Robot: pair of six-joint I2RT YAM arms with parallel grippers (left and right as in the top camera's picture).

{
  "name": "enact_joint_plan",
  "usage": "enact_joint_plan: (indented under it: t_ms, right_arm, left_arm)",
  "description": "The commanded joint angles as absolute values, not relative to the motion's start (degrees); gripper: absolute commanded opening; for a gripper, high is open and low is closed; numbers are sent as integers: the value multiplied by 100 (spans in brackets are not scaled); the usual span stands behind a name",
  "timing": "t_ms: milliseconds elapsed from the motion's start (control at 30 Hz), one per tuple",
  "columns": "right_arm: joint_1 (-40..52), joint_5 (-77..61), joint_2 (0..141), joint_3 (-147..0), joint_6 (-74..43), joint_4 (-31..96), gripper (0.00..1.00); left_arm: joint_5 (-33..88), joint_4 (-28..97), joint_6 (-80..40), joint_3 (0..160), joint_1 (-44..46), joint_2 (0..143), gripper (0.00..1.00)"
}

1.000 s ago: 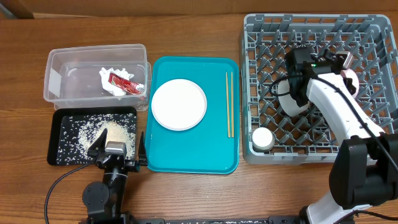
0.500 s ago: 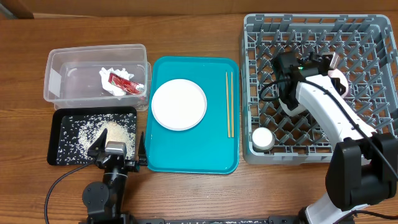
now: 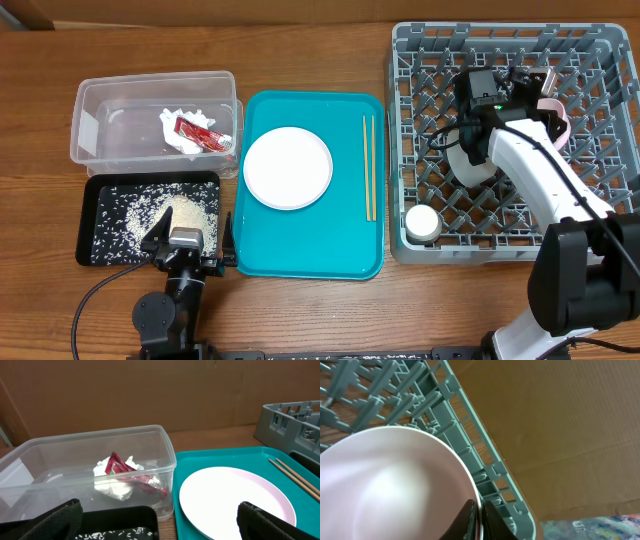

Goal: Sort waste into correct bins and load items into the dishwasher

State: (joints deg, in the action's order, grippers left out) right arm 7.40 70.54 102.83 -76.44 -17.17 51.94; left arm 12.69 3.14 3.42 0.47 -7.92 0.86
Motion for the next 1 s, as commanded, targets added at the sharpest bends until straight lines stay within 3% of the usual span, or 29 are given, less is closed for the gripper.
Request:
enact_joint_plan:
  t_ms: [0, 67, 433, 567, 867, 933, 967]
  right_arm:
    - [598, 7153, 10311, -7614, -1529, 5245, 5]
    - [576, 7072, 10309, -7614, -1498, 5369, 4]
    - [576, 3892, 10304, -7625, -1503, 5686, 4]
    - [563, 3454, 10278, -7625, -1839, 5806, 4]
    - [545, 1549, 9201, -8208, -2016, 5778, 4]
    - [493, 1149, 8882, -8337, -2016, 5752, 44]
    - [429, 1041, 8737, -8372, -2014, 5732, 53]
  left_arm:
    - [1315, 311, 384, 27, -827, 32, 100]
    - [1315, 311, 384, 27, -827, 32, 100]
    - [1315, 311, 386, 27, -827, 32, 100]
    - [1315, 311, 386, 27, -827, 32, 100]
    - [1315, 311, 386, 27, -827, 32, 100]
    - [1317, 311, 386, 27, -827, 32, 100]
    - [1315, 311, 384, 27, -827, 32, 100]
